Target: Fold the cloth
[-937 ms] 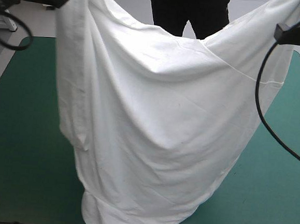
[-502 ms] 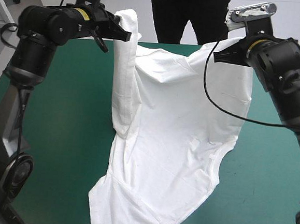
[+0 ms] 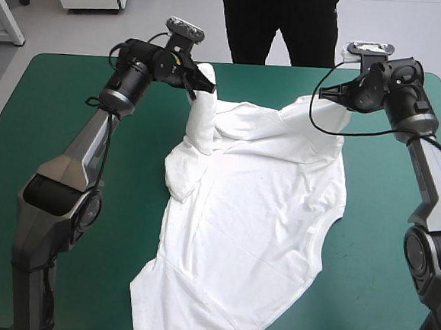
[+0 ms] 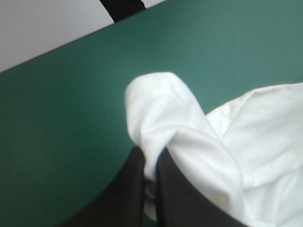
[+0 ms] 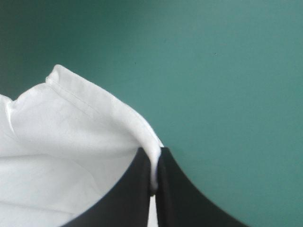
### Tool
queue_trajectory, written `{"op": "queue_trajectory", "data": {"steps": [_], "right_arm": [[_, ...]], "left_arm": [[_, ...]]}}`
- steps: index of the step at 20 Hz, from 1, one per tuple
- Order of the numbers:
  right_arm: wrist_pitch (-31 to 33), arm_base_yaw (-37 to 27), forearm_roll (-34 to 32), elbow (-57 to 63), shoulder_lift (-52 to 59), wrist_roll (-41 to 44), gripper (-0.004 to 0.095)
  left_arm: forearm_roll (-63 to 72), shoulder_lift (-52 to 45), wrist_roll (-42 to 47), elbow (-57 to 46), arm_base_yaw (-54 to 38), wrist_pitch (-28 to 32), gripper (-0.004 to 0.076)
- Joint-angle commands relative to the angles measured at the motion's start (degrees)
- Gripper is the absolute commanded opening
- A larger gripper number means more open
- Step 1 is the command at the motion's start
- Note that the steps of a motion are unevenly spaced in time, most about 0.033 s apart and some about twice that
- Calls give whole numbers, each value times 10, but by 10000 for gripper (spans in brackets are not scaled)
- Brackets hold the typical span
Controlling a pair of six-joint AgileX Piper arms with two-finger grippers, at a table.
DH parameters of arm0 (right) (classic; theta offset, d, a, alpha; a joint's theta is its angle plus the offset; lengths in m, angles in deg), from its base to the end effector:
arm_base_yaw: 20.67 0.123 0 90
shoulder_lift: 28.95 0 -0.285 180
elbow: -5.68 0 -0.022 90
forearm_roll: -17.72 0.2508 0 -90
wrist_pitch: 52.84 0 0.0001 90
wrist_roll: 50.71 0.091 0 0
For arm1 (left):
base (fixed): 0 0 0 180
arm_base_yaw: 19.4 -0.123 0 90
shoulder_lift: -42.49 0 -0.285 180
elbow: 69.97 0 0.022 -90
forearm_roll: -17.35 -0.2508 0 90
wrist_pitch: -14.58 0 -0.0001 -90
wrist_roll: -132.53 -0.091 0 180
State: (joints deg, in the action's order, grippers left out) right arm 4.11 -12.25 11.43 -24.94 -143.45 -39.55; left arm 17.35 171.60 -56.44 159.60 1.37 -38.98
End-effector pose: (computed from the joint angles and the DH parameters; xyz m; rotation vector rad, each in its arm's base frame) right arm 0.4192 0.0536 0.3608 0.0253 2.4499 0.0113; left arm 0.4570 -0.1733 0.3491 0.5967 2.2474 -0.1037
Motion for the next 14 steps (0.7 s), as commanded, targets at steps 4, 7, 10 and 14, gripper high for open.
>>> {"op": "queue_trajectory", "data": {"steps": [4, 7, 10, 14], "right_arm": [[-35, -28, 22, -16, -37, -17, -17], [-35, -32, 22, -16, -60, -17, -12], [-24, -32, 32, -16, -75, -35, 197], [-13, -32, 66, -22, -74, -34, 649]], "left_arm": [[0, 34, 17, 13, 2, 39, -9], [-23, 56, 20, 13, 2, 48, -8], [-52, 74, 21, 13, 2, 23, 131], [-20, 72, 26, 34, 2, 1, 549]]}}
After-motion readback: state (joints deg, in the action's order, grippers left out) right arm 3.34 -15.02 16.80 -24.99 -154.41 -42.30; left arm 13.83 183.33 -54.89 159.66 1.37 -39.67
